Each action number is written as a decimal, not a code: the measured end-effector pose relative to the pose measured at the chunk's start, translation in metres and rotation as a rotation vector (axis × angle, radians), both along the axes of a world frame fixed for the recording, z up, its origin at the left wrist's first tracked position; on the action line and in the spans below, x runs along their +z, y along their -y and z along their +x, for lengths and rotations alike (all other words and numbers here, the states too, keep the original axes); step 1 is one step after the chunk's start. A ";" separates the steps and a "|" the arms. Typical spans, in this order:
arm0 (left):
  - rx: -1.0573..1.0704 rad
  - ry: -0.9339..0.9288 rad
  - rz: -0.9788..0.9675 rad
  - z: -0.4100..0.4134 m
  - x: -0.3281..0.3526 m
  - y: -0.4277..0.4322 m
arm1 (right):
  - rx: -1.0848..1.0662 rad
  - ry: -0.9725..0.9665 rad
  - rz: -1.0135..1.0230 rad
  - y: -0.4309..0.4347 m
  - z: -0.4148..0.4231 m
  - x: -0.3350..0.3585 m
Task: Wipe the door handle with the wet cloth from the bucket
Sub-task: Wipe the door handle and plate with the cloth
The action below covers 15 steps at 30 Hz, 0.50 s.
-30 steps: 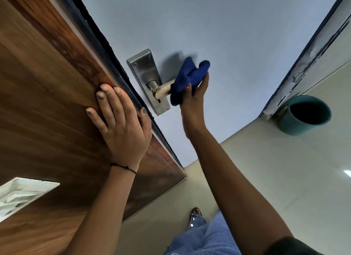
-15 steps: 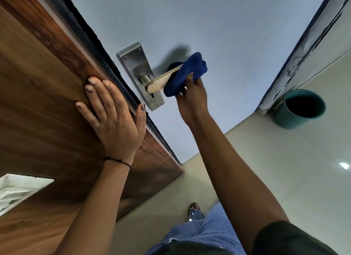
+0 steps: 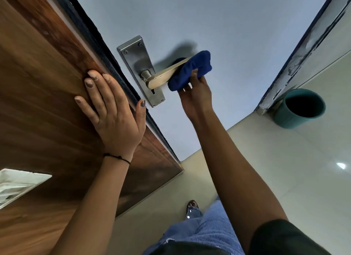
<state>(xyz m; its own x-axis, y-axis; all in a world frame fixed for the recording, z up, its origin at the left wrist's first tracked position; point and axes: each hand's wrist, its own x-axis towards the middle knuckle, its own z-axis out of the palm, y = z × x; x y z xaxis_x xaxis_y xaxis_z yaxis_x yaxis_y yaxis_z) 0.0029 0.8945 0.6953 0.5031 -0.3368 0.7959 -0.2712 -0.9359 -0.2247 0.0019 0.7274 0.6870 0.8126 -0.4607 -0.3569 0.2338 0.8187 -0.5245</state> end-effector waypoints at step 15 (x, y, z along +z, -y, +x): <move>0.032 0.007 0.017 0.002 -0.001 -0.003 | 0.010 -0.051 -0.101 0.008 -0.001 0.003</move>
